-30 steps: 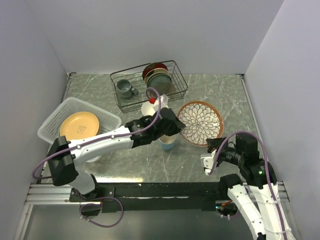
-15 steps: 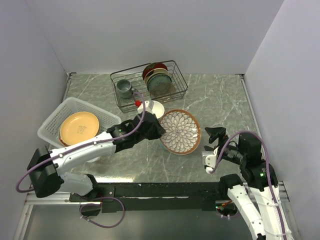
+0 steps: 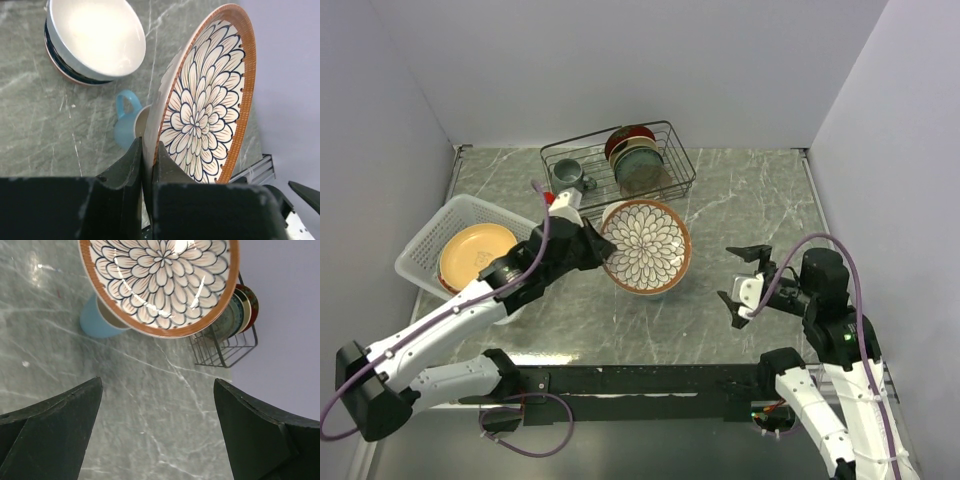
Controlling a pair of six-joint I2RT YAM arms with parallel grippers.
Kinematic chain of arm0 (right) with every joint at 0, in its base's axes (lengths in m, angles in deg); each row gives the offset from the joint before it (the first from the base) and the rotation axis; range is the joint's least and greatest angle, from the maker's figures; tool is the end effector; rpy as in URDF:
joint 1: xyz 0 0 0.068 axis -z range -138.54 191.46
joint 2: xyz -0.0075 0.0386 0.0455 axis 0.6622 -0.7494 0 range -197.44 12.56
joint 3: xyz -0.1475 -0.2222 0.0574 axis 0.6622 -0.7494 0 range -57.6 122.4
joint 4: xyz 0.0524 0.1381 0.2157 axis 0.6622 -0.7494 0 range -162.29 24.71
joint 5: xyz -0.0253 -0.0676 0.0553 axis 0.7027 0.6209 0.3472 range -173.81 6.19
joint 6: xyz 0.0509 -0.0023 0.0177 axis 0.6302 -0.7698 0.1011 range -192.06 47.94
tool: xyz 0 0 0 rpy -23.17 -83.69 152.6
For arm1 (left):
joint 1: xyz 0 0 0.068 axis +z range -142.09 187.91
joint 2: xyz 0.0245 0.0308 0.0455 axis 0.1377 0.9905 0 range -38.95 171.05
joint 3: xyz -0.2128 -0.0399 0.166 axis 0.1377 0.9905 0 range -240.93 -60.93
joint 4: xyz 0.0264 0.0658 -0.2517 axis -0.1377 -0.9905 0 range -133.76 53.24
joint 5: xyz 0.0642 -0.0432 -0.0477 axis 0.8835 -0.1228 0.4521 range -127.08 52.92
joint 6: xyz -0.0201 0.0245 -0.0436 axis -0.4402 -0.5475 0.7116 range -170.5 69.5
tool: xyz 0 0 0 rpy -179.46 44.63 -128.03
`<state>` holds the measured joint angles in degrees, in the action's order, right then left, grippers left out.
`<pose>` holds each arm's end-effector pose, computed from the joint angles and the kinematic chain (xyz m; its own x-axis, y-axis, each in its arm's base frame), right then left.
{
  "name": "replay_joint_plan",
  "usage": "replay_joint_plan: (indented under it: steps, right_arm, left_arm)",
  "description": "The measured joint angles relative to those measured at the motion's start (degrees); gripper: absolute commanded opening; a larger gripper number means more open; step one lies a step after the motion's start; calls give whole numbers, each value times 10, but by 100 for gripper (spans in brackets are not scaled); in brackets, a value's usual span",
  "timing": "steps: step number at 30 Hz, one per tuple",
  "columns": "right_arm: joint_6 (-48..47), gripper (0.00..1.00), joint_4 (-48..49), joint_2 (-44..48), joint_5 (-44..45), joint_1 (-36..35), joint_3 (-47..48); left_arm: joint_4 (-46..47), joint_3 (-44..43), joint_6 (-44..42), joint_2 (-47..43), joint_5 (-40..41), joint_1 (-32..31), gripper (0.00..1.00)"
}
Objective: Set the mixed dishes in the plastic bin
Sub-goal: Pick up the plate at the center of the board, then place the plate in the plastic bin.
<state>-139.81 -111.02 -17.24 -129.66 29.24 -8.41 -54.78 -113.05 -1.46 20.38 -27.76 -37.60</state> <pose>0.0831 0.0441 0.3388 0.5538 -0.5396 -0.6341 -0.6953 0.1192 -0.7087 0.1686 -0.1634 0.3229 -0.6499 -0.4017 -0.6451 0.1686 0.7515 -0.6378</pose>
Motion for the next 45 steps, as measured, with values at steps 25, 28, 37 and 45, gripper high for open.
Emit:
replay_joint_plan:
  steps: [25,28,37,45]
  right_arm:
    - [410,100,142,-96,-2,5,16]
    - [453,100,187,-108,-25,50,-17]
    - [504,100,256,-163,-53,145,-92]
    - [500,100,257,-125,-22,165,-94]
  left_arm:
    - [-21,38,-75,-127,-18,111,1]
    - [-36,38,-84,-128,-16,130,1]
    - [-104,37,-120,-146,13,200,1]
    - [-122,37,-129,-184,4,292,1]
